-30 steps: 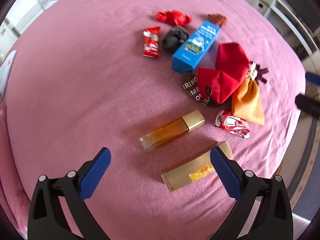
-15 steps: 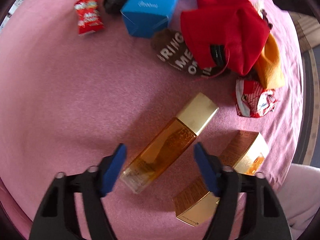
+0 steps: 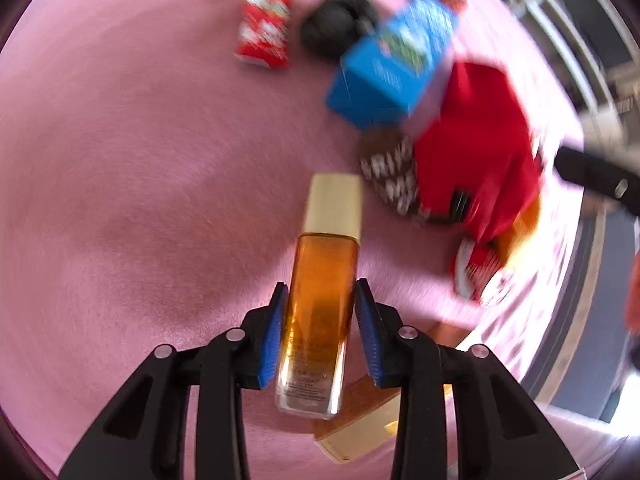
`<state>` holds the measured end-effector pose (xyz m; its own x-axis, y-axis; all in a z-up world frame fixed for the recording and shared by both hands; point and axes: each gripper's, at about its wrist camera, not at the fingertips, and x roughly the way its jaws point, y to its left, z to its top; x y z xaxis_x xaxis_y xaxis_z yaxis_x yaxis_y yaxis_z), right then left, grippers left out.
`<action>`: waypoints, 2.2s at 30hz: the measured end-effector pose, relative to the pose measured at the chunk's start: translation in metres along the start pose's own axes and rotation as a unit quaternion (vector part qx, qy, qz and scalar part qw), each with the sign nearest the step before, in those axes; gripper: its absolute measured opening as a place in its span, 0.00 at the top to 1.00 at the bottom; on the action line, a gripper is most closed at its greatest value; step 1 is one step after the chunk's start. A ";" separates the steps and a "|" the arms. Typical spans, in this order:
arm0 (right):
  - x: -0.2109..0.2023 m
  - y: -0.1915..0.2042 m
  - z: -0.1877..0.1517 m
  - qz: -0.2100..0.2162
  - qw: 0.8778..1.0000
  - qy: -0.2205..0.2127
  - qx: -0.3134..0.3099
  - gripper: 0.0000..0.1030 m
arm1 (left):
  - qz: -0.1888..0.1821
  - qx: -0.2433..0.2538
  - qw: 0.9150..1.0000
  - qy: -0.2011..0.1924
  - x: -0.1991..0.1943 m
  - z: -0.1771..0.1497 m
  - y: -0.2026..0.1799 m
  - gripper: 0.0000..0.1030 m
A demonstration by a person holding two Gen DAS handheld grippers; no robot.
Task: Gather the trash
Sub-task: 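Grasp the amber perfume bottle with the left gripper while the right grasps the red pouch, then carry the perfume bottle and red pouch over the yellow bucket with both grippers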
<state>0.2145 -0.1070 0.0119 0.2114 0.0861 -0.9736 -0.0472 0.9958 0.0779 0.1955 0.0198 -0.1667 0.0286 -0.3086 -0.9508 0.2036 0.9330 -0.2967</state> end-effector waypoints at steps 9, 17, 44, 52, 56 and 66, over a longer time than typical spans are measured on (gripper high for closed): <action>0.022 -0.032 0.014 0.035 0.996 0.017 0.077 0.33 | -0.043 -0.047 0.996 -0.060 -0.032 0.026 0.001 0.68; 0.032 -0.031 0.039 0.047 0.995 0.019 0.088 0.48 | -0.060 -0.063 0.994 -0.072 -0.028 0.036 -0.012 0.68; 0.027 -0.010 0.010 0.089 0.992 0.018 0.092 0.96 | -0.049 -0.071 0.993 -0.080 -0.039 0.027 -0.011 0.68; -0.021 0.000 -0.016 0.111 0.992 -0.016 0.060 0.96 | -0.056 -0.089 0.989 -0.107 -0.073 0.001 -0.023 0.68; -0.054 -0.003 -0.041 0.106 0.992 -0.041 0.046 0.96 | -0.060 -0.073 0.988 -0.120 -0.090 -0.017 -0.045 0.68; -0.131 -0.064 -0.127 0.100 0.987 -0.092 0.081 0.96 | -0.082 0.000 0.989 -0.124 -0.102 -0.047 -0.142 0.68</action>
<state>0.0661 -0.1854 0.1075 0.3884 0.2707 -0.8808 0.0476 0.9487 0.3125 0.1177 -0.0720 -0.0315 0.2341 -0.4922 -0.8384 0.2253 0.8664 -0.4457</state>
